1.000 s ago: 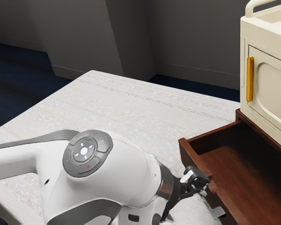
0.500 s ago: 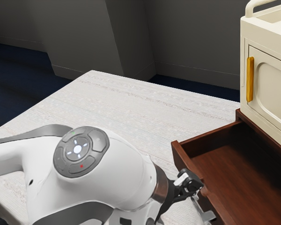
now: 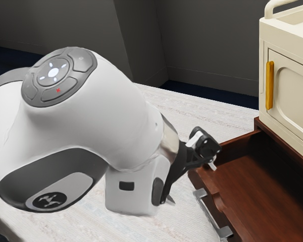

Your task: Pull the drawer handle with one arm to open the drawer

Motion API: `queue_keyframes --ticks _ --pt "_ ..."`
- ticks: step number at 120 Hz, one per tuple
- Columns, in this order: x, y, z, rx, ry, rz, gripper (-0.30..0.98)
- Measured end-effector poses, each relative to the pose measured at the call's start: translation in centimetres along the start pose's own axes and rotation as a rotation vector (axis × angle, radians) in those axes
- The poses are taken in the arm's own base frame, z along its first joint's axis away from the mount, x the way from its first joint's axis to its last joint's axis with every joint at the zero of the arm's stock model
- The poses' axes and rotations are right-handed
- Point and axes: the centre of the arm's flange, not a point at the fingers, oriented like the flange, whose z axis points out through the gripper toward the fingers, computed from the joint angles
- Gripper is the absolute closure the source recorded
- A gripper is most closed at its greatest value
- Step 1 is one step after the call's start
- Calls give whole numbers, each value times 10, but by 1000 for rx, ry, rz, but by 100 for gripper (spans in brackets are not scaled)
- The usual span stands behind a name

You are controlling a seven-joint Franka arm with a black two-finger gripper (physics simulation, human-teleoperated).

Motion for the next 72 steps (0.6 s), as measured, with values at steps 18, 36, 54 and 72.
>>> queue_keyframes --ticks 18,36,54,72 --pt "-23 -22 -17 -19 -8 -94 0" --pt "-58 -34 -16 -79 -53 -248 0" --pt "-100 -44 -1 -158 -105 -445 0" --pt "-144 -47 5 -217 -164 -690 0"
